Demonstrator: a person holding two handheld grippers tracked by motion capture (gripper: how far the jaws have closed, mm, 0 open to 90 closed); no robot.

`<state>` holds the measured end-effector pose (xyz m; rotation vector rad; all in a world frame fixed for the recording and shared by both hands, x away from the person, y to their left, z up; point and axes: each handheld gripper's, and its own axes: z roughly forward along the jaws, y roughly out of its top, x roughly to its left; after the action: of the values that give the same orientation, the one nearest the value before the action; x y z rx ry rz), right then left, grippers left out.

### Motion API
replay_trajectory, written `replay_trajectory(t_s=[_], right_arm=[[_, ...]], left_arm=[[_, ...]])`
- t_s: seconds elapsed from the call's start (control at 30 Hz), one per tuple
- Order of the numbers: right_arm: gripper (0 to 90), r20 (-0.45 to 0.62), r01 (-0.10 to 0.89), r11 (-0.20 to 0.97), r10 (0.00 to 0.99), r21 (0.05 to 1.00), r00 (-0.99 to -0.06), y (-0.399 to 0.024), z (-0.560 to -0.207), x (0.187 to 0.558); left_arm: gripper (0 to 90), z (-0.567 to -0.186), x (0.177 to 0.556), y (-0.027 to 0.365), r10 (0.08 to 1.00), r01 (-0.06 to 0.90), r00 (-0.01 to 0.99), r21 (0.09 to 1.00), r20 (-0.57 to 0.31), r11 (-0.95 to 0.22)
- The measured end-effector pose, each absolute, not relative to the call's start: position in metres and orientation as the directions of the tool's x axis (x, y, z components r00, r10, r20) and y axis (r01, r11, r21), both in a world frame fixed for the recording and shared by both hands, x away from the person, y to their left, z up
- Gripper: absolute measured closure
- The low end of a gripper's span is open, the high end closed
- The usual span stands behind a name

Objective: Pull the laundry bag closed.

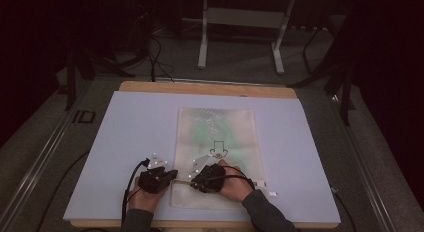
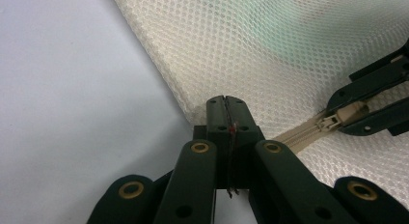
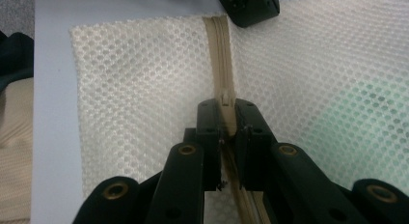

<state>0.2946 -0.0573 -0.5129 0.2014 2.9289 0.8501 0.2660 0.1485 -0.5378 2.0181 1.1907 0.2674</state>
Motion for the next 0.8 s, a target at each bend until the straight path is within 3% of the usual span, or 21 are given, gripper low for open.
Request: replay_trajectory(t_s=[0.8], right_arm=[[82.1, -0.048, 0.094, 0.858, 0.136, 0.504, -0.99, -0.075, -0.508, 0.294]], left_arm=[[89.5, -0.538, 0.266, 0.148, 0.82, 0.658, 0.541, 0.701, -0.187, -0.274]])
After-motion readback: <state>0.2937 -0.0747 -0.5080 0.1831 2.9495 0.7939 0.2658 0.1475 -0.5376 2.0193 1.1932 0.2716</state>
